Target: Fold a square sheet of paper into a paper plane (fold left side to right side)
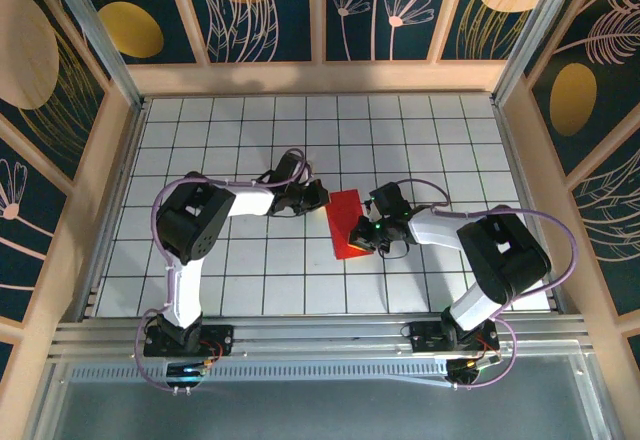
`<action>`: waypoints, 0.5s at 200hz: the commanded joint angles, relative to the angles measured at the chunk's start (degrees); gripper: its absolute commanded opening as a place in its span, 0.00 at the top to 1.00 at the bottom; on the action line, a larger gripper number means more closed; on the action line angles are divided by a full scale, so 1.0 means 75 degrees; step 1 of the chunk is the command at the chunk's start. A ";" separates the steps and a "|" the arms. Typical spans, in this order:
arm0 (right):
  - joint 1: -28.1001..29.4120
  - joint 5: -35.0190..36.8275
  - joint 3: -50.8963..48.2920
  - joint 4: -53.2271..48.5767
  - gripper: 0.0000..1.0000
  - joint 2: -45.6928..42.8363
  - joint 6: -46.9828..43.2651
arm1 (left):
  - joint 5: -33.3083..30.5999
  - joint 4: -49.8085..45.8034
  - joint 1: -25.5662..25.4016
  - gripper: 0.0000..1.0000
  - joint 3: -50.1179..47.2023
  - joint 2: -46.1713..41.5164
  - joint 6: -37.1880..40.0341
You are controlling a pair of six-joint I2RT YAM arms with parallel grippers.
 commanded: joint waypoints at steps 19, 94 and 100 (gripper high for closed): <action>0.0064 0.0955 -0.0490 -0.0949 1.00 0.0284 0.0022 | -0.0623 -0.0357 0.0310 1.00 0.0506 0.0510 0.0297; 0.0170 0.0593 -0.0794 -0.0035 1.00 0.0059 0.0774 | -0.0834 -0.0656 0.0561 1.00 0.0678 -0.0034 0.0826; 0.0204 0.0559 -0.0801 0.0087 1.00 0.0046 0.0867 | -0.0862 -0.0735 0.0560 1.00 0.0682 -0.0162 0.0895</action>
